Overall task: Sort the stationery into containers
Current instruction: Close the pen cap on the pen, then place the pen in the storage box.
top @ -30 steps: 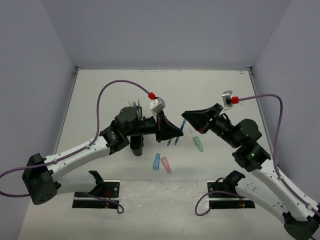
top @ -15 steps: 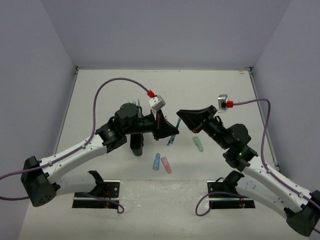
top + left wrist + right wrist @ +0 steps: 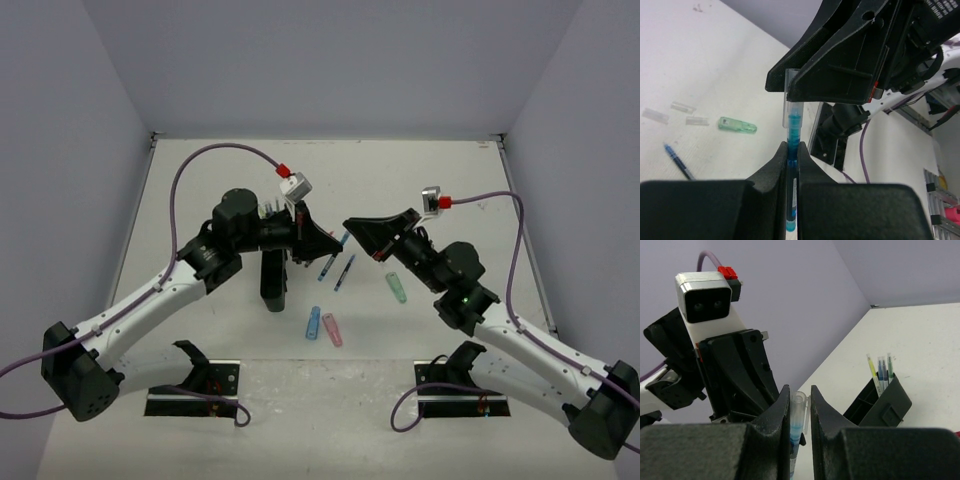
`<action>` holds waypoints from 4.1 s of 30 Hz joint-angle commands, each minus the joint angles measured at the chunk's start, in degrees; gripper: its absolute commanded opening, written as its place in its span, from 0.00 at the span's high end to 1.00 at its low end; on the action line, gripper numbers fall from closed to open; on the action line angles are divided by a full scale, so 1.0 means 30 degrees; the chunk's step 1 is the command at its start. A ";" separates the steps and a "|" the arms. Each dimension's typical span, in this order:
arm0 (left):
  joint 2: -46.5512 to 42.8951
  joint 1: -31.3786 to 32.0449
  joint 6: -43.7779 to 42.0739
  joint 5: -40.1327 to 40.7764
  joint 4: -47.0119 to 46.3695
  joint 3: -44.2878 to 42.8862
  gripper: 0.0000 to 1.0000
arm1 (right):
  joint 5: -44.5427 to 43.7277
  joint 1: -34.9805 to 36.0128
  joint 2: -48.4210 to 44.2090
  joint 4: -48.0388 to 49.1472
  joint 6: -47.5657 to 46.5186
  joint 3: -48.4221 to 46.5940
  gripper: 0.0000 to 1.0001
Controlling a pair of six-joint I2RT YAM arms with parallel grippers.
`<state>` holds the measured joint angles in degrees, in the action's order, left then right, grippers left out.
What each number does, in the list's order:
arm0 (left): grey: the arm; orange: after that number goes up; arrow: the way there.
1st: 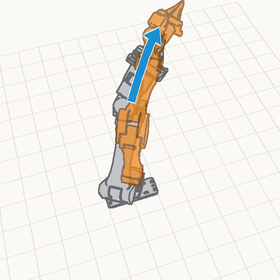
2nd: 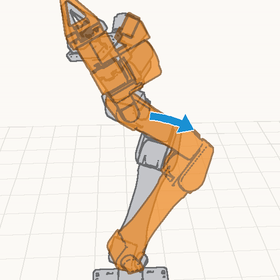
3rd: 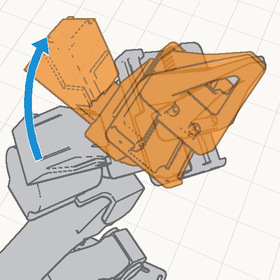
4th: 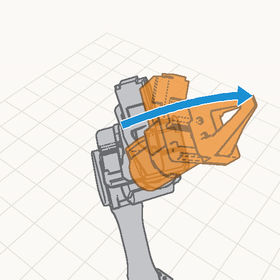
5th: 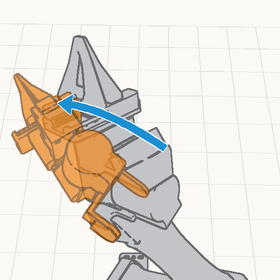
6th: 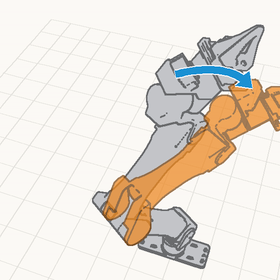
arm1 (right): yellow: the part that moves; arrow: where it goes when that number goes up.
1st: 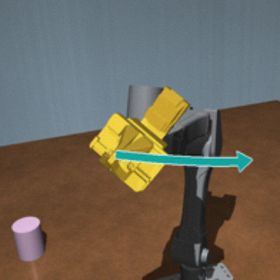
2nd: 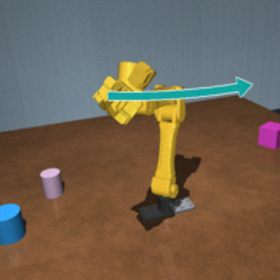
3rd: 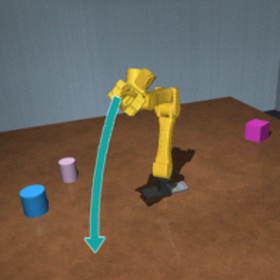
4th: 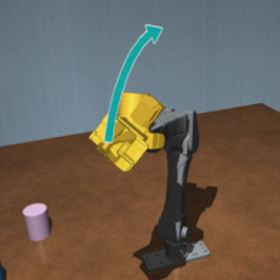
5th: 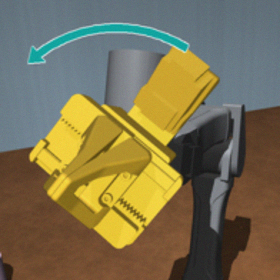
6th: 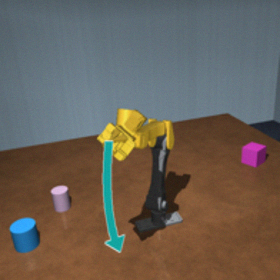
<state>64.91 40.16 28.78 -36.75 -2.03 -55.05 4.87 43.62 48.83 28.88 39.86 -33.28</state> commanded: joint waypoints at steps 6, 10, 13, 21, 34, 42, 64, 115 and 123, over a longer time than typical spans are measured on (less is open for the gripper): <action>-0.3097 -0.0259 0.1906 -0.0331 -1.2506 0.3452 1.00 | 0.2369 0.1189 -0.1247 -1.0960 -0.0478 -0.3297 1.00; -0.3250 -0.0232 0.1808 0.0077 -1.2195 0.4470 1.00 | 0.1590 0.1158 -0.1113 -1.1092 -0.0447 -0.4070 1.00; -0.3499 -0.0232 0.1970 0.0288 -1.2567 0.5580 1.00 | 0.1595 0.1133 -0.0920 -1.0814 -0.0360 -0.4214 1.00; -0.3535 -0.0115 0.2127 0.0516 -1.3105 0.6875 1.00 | 0.1257 0.1104 -0.0868 -1.0463 -0.0191 -0.4558 1.00; -0.2461 0.0087 0.2041 0.0419 -1.2479 0.6984 1.00 | 0.0083 0.0438 -0.1217 -1.0152 0.0014 -0.4785 1.00; -0.1817 0.0575 0.1333 0.0141 -1.1825 0.6984 0.62 | -0.0139 0.0060 -0.1337 -1.0231 -0.0228 -0.4870 1.00; -0.0739 0.2172 -0.0153 0.1783 -1.0456 0.4999 1.00 | 0.2476 0.0220 0.0355 -0.9552 -0.0637 -0.4075 1.00; -0.0741 0.0618 0.0723 2.9565 -0.9015 0.9400 1.00 | -0.0229 -0.2851 -0.4086 -1.5164 -0.2593 -0.4686 0.01; 0.0798 0.0618 0.1896 2.8346 -0.9860 1.0424 1.00 | 0.0244 -0.2851 -0.4471 -1.5076 -0.2476 -0.3593 0.01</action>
<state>65.97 42.13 30.98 47.42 -26.30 -24.47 4.17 35.20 36.24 -17.40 33.12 -44.59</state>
